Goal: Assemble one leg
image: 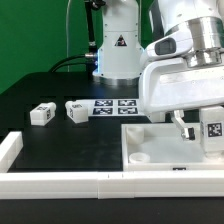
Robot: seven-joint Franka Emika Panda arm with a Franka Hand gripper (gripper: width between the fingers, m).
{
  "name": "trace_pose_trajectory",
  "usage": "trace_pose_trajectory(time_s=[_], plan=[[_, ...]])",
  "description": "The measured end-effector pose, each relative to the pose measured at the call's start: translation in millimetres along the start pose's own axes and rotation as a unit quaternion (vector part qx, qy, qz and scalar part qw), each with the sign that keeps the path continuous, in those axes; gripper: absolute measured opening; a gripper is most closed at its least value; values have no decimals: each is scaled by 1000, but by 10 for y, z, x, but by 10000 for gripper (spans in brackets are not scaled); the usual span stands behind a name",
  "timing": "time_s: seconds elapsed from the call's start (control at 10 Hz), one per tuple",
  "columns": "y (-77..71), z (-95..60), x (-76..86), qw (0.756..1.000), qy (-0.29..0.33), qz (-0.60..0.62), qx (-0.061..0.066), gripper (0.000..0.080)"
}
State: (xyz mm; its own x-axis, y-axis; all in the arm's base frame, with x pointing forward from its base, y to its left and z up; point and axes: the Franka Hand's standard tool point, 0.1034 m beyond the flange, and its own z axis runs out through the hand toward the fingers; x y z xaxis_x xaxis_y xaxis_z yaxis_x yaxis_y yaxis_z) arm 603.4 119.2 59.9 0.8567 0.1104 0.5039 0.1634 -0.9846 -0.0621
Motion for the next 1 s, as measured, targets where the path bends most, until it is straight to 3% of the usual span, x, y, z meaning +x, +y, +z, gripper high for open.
trace_pose_trajectory(time_s=[0.1, 0.5, 0.7, 1.0], plan=[[0, 0, 0, 1000, 0, 0, 0, 644], [0, -2, 2, 1000, 0, 0, 0, 649], [-17, -152, 129, 1000, 5, 1, 1, 649], [-23, -213, 170, 1000, -20, 1, 7, 649]])
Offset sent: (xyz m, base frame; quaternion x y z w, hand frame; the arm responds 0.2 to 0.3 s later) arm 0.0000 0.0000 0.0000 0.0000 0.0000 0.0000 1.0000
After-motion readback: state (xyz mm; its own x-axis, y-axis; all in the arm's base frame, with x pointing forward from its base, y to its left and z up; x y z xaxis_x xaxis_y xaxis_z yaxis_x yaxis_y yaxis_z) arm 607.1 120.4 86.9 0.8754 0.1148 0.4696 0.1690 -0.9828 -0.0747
